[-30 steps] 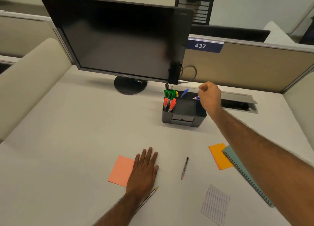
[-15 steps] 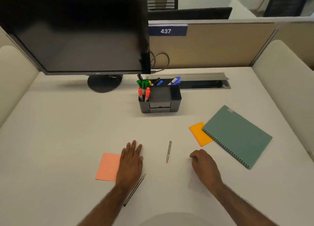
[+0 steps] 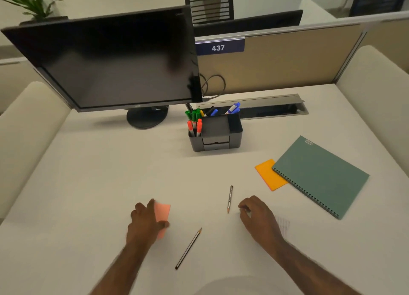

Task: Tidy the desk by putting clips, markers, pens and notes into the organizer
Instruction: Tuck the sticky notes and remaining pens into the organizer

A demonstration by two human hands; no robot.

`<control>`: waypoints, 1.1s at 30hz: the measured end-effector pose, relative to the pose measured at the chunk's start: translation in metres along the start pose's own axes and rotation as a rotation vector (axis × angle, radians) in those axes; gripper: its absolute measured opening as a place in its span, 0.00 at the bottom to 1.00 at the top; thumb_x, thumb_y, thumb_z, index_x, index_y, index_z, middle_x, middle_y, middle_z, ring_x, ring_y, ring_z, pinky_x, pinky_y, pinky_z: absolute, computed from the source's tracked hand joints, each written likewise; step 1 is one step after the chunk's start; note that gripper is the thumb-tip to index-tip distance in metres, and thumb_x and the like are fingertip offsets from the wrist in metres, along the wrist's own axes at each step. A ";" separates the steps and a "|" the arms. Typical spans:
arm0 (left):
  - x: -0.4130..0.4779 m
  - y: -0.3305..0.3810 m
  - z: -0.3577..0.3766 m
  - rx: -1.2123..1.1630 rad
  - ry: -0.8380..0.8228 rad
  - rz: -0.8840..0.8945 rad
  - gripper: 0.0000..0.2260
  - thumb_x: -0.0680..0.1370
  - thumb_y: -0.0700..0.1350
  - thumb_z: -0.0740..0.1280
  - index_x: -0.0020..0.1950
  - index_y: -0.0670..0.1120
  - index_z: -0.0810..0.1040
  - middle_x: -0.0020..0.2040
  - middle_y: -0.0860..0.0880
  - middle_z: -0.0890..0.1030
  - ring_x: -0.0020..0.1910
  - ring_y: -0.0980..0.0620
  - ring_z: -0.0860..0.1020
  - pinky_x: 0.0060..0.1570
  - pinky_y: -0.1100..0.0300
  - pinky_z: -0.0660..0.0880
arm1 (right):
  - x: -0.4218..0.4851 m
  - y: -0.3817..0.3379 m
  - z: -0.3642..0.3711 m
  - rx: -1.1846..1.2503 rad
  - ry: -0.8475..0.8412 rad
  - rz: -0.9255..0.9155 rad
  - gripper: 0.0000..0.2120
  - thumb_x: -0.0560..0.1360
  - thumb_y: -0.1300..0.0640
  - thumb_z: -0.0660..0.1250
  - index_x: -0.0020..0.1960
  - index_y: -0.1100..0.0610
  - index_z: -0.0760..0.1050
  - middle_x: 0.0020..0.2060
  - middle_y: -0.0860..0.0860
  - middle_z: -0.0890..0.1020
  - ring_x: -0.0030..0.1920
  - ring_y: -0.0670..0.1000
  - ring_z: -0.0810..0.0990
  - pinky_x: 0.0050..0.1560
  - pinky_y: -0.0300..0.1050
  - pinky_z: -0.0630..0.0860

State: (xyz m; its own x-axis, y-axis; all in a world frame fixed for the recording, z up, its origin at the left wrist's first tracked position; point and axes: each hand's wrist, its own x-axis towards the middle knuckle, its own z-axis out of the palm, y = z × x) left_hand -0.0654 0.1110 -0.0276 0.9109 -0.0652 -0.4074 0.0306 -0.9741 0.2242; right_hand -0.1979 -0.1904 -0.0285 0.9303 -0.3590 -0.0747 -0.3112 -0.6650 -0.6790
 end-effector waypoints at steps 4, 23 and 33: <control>0.009 0.008 -0.002 -0.053 -0.008 -0.048 0.43 0.66 0.56 0.78 0.75 0.50 0.61 0.62 0.43 0.67 0.63 0.40 0.68 0.53 0.49 0.72 | 0.000 -0.008 0.007 -0.020 -0.008 -0.050 0.03 0.76 0.59 0.66 0.47 0.51 0.77 0.45 0.45 0.78 0.45 0.45 0.76 0.46 0.40 0.74; 0.019 0.095 -0.038 -0.740 0.008 0.453 0.08 0.79 0.41 0.68 0.50 0.54 0.81 0.54 0.57 0.83 0.55 0.59 0.79 0.47 0.69 0.73 | 0.075 -0.061 0.015 0.273 -0.312 0.141 0.26 0.72 0.43 0.72 0.67 0.47 0.70 0.53 0.46 0.80 0.49 0.47 0.80 0.38 0.39 0.76; 0.049 0.156 -0.008 -0.470 0.135 0.440 0.23 0.84 0.49 0.60 0.78 0.48 0.62 0.79 0.49 0.62 0.76 0.49 0.62 0.75 0.51 0.60 | 0.152 -0.082 -0.052 0.210 0.138 0.043 0.06 0.78 0.55 0.65 0.42 0.52 0.74 0.38 0.48 0.79 0.38 0.48 0.80 0.37 0.45 0.80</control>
State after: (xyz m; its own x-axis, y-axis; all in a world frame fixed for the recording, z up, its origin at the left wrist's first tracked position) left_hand -0.0124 -0.0423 -0.0054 0.9220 -0.3785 -0.0820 -0.2079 -0.6623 0.7198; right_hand -0.0414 -0.2248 0.0540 0.8772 -0.4799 -0.0161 -0.2894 -0.5018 -0.8151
